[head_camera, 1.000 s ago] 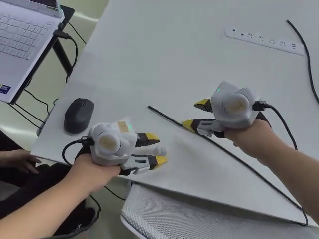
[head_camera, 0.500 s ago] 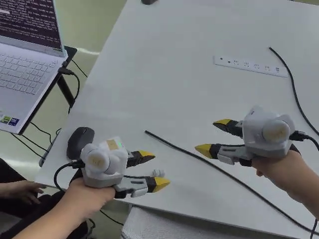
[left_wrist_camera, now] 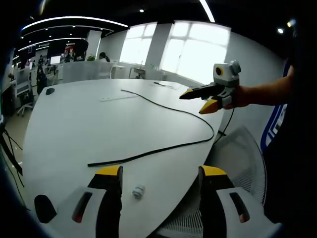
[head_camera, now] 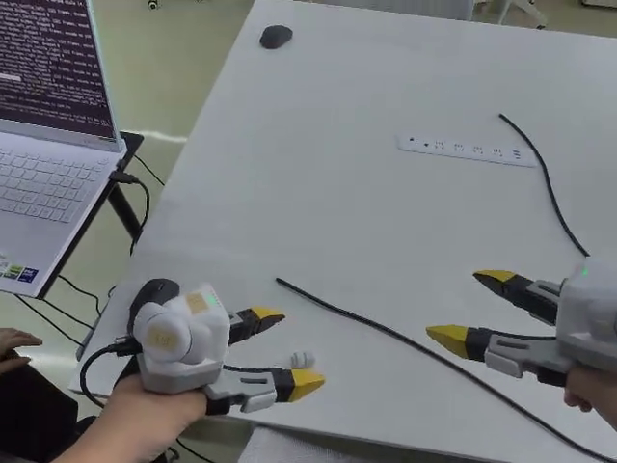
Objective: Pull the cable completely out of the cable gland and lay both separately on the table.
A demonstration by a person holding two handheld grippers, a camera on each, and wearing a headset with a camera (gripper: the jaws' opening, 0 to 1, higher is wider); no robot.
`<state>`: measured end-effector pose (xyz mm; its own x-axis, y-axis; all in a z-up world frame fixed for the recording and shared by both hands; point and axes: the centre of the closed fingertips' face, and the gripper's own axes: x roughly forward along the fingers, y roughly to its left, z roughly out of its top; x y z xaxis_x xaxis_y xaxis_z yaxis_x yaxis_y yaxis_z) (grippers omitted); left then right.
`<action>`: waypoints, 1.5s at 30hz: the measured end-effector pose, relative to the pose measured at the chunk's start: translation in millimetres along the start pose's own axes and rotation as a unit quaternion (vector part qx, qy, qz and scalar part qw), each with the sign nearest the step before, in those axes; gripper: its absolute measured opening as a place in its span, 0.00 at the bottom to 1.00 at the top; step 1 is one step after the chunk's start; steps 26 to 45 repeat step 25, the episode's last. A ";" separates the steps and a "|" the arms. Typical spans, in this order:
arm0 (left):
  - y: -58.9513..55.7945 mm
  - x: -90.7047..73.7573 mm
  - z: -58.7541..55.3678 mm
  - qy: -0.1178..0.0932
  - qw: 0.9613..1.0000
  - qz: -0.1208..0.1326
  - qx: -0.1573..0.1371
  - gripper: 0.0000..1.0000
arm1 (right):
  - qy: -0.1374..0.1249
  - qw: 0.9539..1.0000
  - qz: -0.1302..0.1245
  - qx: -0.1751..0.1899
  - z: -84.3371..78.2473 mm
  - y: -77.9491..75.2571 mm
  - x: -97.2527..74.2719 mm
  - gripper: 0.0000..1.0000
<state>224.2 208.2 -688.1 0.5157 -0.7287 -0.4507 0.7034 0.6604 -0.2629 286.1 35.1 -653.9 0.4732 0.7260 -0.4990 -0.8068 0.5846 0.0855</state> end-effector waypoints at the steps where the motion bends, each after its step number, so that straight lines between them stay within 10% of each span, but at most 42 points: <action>1: -0.6 -0.3 -0.3 0.001 1.000 0.000 0.001 0.63 | -0.002 1.000 -0.002 0.004 -2.6 -0.5 -4.7 0.70; 14: -20.6 -4.6 0.0 -0.004 1.000 0.014 0.003 0.71 | -0.022 0.999 -0.015 0.033 -45.7 -1.2 -51.8 0.83; 25: -18.4 -0.9 -11.6 0.030 0.999 0.029 -0.001 0.84 | 0.024 0.999 0.003 0.038 -86.7 1.3 -70.4 0.98; 45: -18.4 -0.9 -11.6 0.030 0.999 0.029 -0.001 0.84 | 0.024 0.999 0.003 0.038 -86.7 1.3 -70.4 0.98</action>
